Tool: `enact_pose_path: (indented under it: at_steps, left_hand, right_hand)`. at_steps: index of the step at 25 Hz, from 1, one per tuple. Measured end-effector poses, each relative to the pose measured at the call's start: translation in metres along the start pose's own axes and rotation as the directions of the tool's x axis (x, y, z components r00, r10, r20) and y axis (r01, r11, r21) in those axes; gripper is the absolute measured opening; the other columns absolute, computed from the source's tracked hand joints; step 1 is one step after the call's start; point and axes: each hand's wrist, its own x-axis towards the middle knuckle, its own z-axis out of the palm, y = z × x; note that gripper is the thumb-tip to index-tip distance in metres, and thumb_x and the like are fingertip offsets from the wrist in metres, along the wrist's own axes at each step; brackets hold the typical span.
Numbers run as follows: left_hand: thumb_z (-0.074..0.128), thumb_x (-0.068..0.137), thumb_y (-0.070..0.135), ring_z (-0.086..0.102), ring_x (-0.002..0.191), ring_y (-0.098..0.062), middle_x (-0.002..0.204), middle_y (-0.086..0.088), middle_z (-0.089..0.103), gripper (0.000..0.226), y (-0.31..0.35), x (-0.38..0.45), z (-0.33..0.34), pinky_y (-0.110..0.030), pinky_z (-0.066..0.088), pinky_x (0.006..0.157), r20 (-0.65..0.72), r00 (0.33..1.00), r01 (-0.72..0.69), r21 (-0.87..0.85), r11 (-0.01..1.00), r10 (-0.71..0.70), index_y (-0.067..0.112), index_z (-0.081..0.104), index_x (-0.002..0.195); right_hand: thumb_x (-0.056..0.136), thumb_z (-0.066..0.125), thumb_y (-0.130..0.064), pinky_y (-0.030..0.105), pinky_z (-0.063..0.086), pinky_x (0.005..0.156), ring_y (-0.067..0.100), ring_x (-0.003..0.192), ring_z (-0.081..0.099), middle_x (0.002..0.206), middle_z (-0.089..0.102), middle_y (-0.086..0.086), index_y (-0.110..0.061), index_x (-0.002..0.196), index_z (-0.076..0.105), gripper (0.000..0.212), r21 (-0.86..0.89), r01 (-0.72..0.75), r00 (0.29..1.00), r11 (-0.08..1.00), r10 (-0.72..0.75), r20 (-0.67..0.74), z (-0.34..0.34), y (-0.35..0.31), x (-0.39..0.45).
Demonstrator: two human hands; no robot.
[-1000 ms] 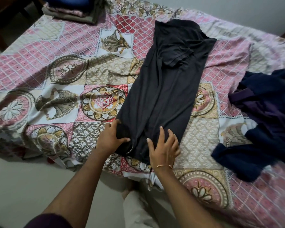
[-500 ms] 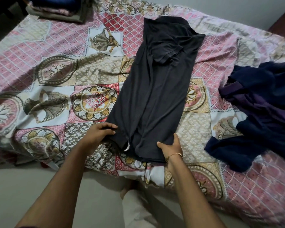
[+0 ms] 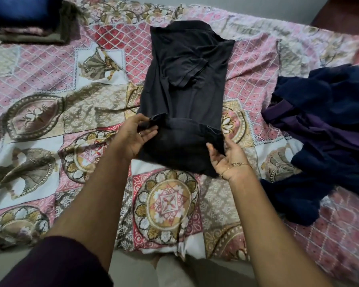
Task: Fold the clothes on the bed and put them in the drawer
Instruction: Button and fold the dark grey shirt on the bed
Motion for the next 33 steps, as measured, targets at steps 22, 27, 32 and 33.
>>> enact_pose_path:
  at_steps: [22,27,32,33]
  left_hand:
    - [0.039,0.100,0.022,0.054,0.099,-0.042,0.106,-0.028,0.060,0.033,0.000,0.099,-0.019,-0.039,0.036,0.075,0.038,0.814,-0.150,0.978,0.147,0.580,-0.006,0.057,0.102]
    - [0.048,0.092,0.002,0.058,0.089,-0.046,0.111,-0.028,0.056,0.030,0.018,0.108,-0.047,-0.048,0.045,0.070,0.373,0.735,-0.369,0.921,-0.128,0.566,-0.001,0.052,0.121]
    - [0.068,0.072,-0.009,0.057,0.101,-0.044,0.131,-0.021,0.042,0.066,0.031,0.124,-0.084,-0.047,0.055,0.067,0.896,0.352,-0.686,0.444,-0.577,0.271,0.005,0.042,0.131]
    - [0.061,0.078,-0.006,0.050,0.114,-0.043,0.135,-0.020,0.041,0.061,0.033,0.129,-0.087,-0.047,0.052,0.081,0.937,0.266,-0.711,0.348,-0.611,0.224,0.007,0.040,0.134]
  right_hand:
    - [0.087,0.057,-0.003,0.040,0.050,0.085,0.032,0.120,0.047,0.146,0.031,0.018,-0.021,0.133,0.050,0.049,-0.948,0.208,0.485,-0.239,-0.817,0.312,0.003,0.010,0.088]
    - [0.073,0.057,0.017,0.039,0.054,0.060,0.041,0.092,0.059,0.117,0.057,0.021,-0.017,0.120,0.064,0.058,-0.857,0.140,0.303,-0.496,-0.803,0.514,-0.010,0.018,0.094]
    - [0.074,0.044,0.015,0.040,0.055,0.070,0.032,0.087,0.047,0.113,0.061,0.017,-0.017,0.124,0.060,0.062,-0.706,0.214,0.335,-0.675,-0.628,0.702,-0.044,0.000,0.090]
    - [0.076,0.040,0.011,0.041,0.055,0.069,0.030,0.088,0.042,0.114,0.061,0.017,-0.018,0.125,0.058,0.060,-0.684,0.196,0.357,-0.703,-0.598,0.718,-0.045,-0.004,0.090]
